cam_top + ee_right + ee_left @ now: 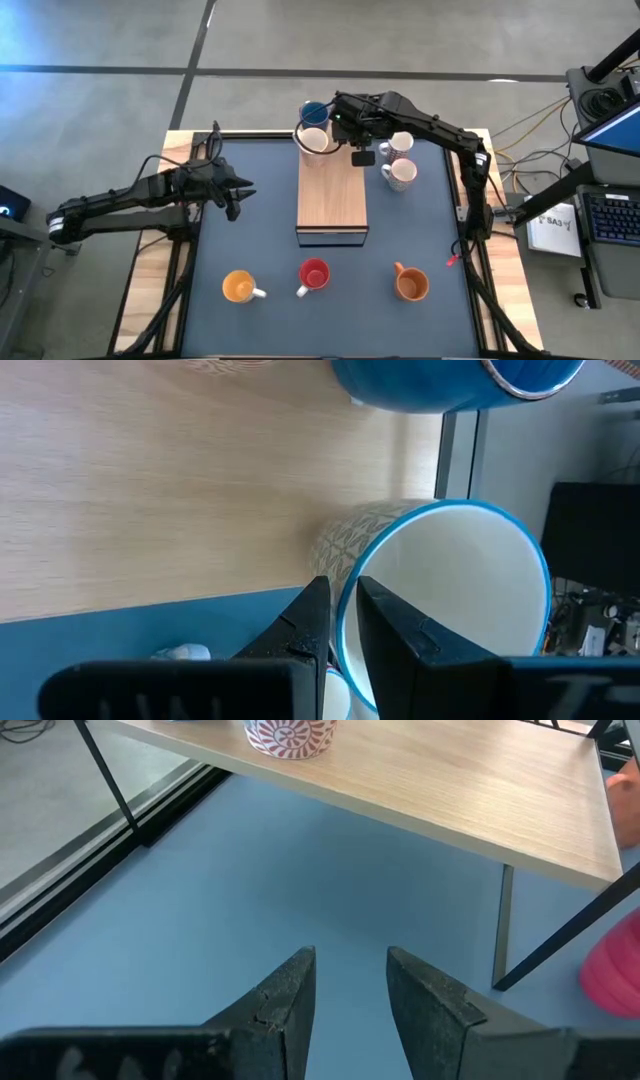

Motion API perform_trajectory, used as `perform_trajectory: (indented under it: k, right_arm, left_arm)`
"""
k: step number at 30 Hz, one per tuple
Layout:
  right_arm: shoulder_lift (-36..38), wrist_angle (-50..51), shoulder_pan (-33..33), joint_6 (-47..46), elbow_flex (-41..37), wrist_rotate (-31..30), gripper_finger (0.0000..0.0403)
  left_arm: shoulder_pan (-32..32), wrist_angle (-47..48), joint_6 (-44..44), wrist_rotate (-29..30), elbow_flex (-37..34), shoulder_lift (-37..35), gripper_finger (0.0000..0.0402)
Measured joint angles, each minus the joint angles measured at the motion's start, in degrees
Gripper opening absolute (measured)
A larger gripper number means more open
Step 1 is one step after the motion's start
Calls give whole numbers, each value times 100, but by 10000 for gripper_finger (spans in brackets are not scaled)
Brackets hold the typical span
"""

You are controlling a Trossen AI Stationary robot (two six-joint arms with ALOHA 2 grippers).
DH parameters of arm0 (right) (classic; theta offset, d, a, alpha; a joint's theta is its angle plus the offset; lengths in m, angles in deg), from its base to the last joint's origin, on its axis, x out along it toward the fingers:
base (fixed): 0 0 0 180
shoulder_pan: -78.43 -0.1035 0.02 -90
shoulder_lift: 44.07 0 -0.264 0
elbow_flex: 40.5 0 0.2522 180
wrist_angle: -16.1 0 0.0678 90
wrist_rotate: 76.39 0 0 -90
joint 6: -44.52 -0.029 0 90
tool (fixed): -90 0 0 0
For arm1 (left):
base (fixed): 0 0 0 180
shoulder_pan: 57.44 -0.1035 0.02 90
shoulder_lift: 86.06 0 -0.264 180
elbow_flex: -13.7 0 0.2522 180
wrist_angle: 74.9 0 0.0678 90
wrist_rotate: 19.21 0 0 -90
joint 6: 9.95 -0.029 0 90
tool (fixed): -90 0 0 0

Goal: Place coffee mugs
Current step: Put the blue patterned mug on the shelf

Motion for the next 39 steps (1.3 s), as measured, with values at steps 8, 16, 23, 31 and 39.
perform_trajectory:
  k: [8, 16, 23, 31, 39]
  right_arm:
    - [-15, 0, 143, 17, 0, 52, 43]
    - [-26, -78, 321, 148, 0, 59, 43]
    - [-28, -355, 368, 400, 0, 94, 43]
    - [-33, -654, 370, 644, 0, 99, 43]
    - [85, -670, 366, 526, 7, 39, 43]
  left_arm:
    - [0, -1, 56, 1, -2, 0, 107]
    - [0, -2, 58, 1, -2, 0, 107]
    - [0, -2, 80, 1, -2, 0, 107]
    - [0, -2, 82, 1, -2, 0, 107]
    - [-1, -2, 81, 1, -2, 0, 107]
